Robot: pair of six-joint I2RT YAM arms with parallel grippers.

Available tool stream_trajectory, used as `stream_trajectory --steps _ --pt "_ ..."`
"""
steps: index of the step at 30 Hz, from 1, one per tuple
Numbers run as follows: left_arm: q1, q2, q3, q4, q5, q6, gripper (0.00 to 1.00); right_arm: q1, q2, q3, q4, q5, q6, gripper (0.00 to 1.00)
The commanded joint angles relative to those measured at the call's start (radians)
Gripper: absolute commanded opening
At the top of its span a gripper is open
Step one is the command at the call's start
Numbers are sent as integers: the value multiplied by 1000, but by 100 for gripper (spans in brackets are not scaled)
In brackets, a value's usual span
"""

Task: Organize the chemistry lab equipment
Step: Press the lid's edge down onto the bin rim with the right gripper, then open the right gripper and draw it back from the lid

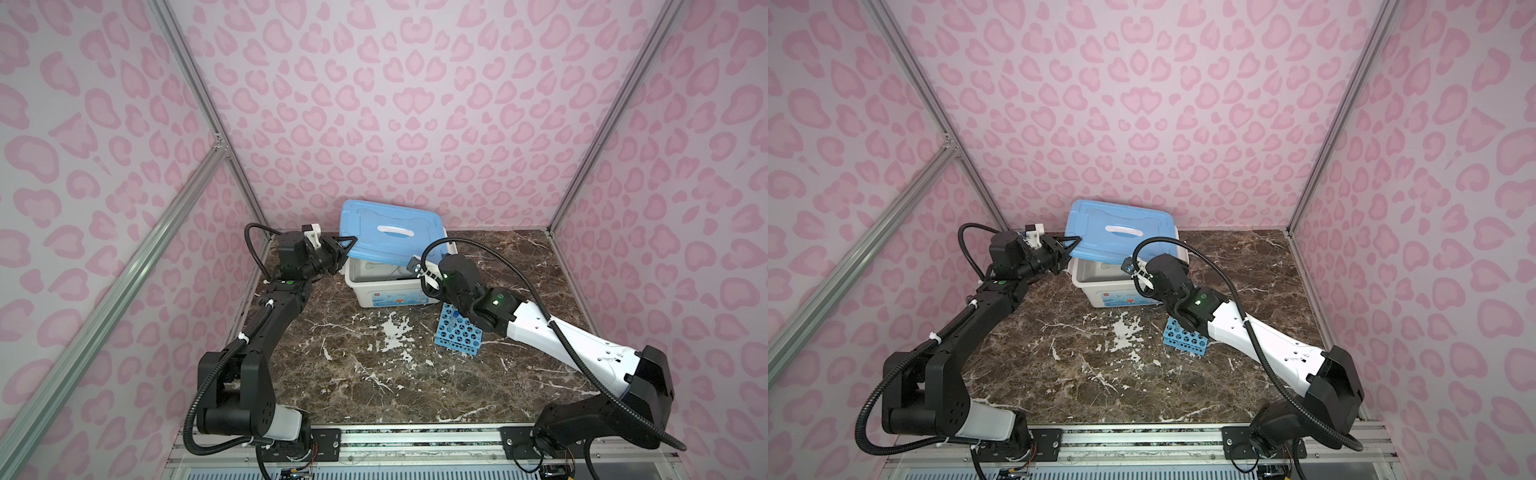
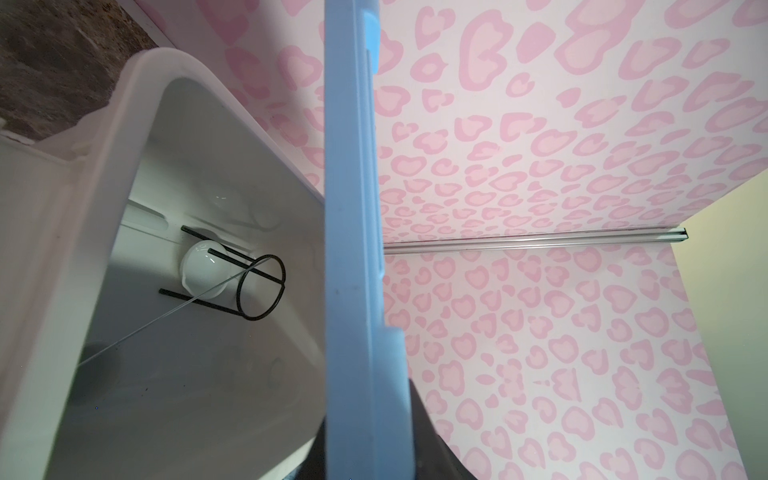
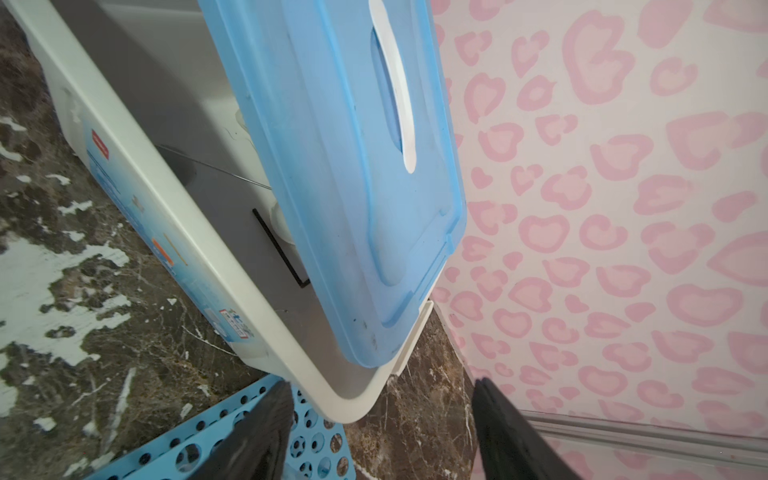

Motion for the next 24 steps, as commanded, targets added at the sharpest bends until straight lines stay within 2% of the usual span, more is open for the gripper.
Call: stream_trajectory --steps 1,8,12,16,24 --pt "-5 -15 -7 68 -1 -20 7 -7 -21 -9 -35 -62 137 71" --pt "-20 -35 -8 63 -7 -26 7 -120 -74 12 -25 -202 364 71" --pt "-26 -51 -20 61 -18 -33 8 -241 -98 -19 55 -329 538 71" --pt "-31 -69 -34 54 -25 -34 7 -356 -83 -12 53 -435 698 70" --pt "-43 -97 -64 70 -46 -50 7 -470 -13 -14 39 -605 876 70"
